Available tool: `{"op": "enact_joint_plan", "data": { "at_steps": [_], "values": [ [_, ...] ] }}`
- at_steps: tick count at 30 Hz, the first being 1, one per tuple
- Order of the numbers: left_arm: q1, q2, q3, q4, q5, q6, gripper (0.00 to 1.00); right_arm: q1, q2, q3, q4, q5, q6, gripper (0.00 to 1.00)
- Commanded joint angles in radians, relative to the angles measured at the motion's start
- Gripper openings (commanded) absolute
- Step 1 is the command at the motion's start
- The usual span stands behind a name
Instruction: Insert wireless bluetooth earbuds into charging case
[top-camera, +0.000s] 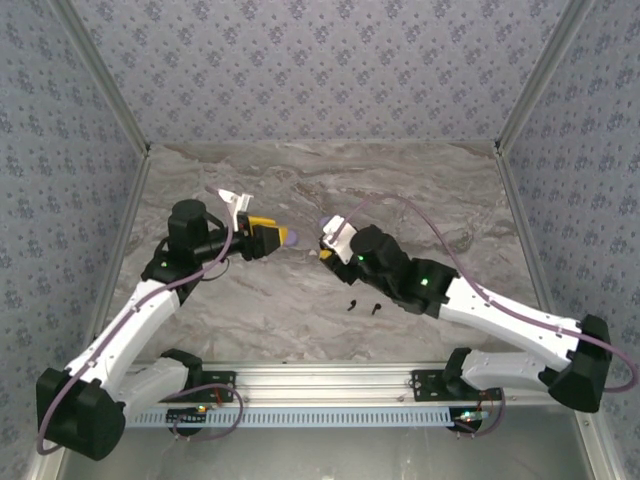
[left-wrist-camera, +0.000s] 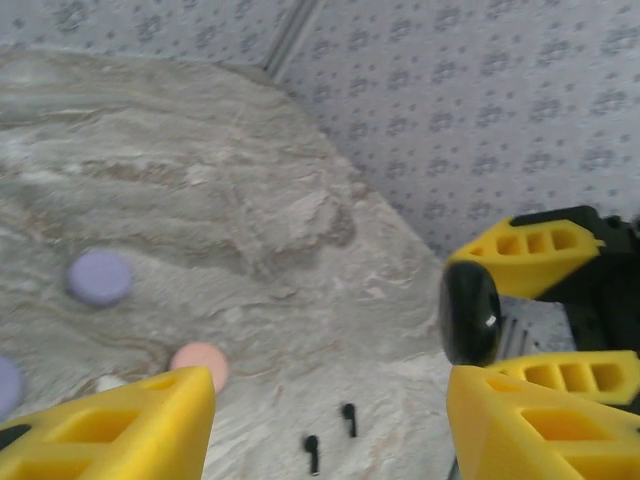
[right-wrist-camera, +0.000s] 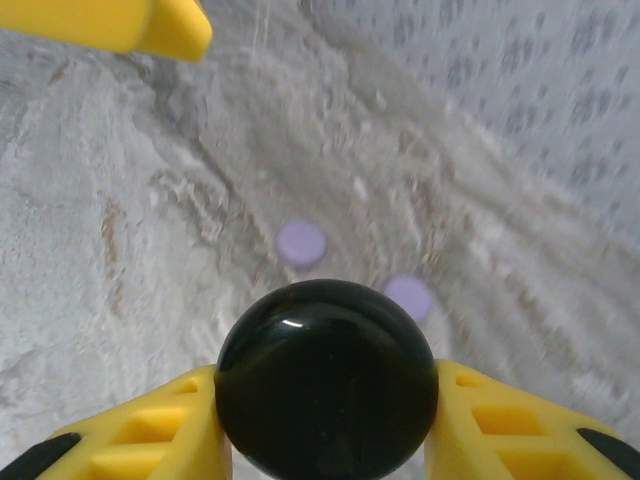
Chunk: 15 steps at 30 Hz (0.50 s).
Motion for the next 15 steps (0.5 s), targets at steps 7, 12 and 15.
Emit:
{"op": "enact_joint_plan", "data": {
  "at_steps": [7,12,15],
  "values": [
    [-0.111,0.029,0.090,0.008,0.052,-0.055,0.66,-0.033,-0.042,-0.053,0.150,-0.083,-0.256,0.43],
    [-0.183,0.114,0.119,0.045,0.060,-0.059,0.70,-0.037,-0.044,-0.064,0.166,-0.117,-0.239,0.43],
    [-0.223,0.167,0.150,0.034,0.074,-0.044,0.70,-0.039,-0.040,-0.063,0.172,-0.125,-0.235,0.43]
  ]
}}
